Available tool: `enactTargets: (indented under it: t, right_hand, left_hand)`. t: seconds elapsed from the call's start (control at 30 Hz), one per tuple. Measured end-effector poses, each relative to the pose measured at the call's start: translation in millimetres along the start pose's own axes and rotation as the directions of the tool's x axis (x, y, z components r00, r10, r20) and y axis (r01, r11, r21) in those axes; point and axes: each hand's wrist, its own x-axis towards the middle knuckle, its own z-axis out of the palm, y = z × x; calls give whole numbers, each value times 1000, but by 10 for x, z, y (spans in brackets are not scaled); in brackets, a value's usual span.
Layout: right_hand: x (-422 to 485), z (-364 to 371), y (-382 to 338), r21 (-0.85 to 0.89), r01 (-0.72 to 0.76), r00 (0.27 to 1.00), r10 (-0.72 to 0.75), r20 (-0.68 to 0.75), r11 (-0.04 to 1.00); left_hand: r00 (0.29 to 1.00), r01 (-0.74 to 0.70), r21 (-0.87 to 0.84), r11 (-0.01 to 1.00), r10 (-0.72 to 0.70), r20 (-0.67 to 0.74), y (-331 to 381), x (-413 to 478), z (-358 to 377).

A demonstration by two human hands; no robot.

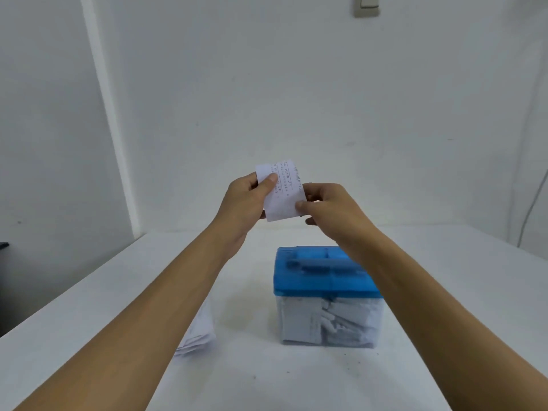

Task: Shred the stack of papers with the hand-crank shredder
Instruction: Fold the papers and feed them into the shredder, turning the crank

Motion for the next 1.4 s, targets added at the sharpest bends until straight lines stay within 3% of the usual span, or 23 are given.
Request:
enactTargets:
  t: [0.13,0.33,0.47,0.83,1.07,1.27,1.4]
  right_hand:
    - [-2,-224,143,-58,-23,999,20,-45,998]
    - [-48,-259,441,-304,-55,998,47,-33,951]
    - [-97,-214,577,-374,-40,999,32,-30,927]
    - [-104,-270,694,-327,-37,999,37,-7,944]
    - [-90,-237,765,-350,0,997,-28,-75,937]
    - [-103,-251,773,-372,-2,998,-19,-54,928]
    - [-109,-227,774,-404,-21,999,1,-50,915]
  left_hand:
    - [996,53,6,999,-53,67,-79,46,204]
    - [985,19,321,947,-73,155,-352,21,261]
    - [975,4,361,933,-83,204,-463,-43,239]
    - [955,-12,463,886,-127,267,-538,-92,85]
    - [966,-87,503,860,-51,255,-557,-127,76]
    - [945,-41,536,843,-142,296,-540,-128,83]
    - [957,33,513,858,-175,232,-557,-120,75]
